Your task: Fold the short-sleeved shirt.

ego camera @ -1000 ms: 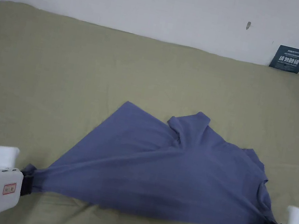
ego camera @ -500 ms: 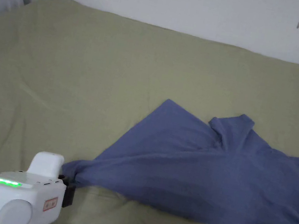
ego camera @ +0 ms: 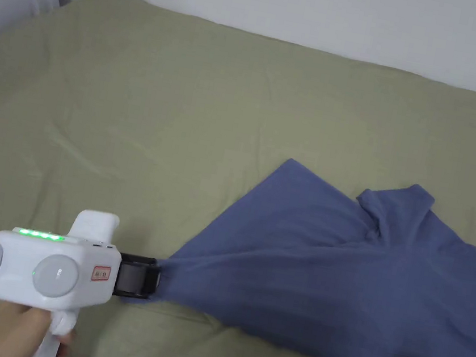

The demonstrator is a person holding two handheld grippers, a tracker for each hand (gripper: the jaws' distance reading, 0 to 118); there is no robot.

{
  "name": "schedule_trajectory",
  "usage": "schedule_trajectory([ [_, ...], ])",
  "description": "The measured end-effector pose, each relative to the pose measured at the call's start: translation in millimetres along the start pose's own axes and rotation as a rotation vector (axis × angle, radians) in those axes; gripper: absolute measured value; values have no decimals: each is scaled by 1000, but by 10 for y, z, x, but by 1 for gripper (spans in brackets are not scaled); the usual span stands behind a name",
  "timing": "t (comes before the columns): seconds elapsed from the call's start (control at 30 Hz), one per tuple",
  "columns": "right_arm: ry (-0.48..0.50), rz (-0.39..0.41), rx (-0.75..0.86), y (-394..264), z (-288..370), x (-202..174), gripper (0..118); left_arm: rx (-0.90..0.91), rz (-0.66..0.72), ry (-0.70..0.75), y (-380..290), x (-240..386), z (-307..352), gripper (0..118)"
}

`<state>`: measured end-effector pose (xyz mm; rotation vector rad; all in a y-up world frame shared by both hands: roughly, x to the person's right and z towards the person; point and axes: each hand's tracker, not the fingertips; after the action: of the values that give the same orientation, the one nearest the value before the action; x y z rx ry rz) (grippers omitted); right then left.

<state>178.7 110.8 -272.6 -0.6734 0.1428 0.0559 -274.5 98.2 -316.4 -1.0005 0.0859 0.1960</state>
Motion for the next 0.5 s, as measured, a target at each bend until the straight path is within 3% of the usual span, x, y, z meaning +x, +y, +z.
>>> schedule_trajectory([
  [0.03,-1,0,-9,-6,-8,3,1,68,-32,51,65,0,-24,108],
  [0.13,-7,2,-23,-46,-34,30,1,-11,-54,72,118,62,-271,92],
  [0.23,-11,-2,-43,-81,-76,57,1,-46,-76,107,89,108,-409,86],
  [0.3,-17,-2,-50,-85,-95,77,1,-35,-109,97,47,136,-323,68],
  [0.4,-15,-12,-61,-27,-179,114,1,-35,-120,67,15,168,-221,52],
  [0.43,-15,-13,-60,8,-211,129,1,-29,-117,52,1,159,-202,17],
  [0.47,-16,-14,-56,61,-235,150,1,-28,-100,44,-17,157,-190,2],
  [0.5,-16,-17,-52,128,-268,182,1,-30,-99,44,7,169,-185,2],
])
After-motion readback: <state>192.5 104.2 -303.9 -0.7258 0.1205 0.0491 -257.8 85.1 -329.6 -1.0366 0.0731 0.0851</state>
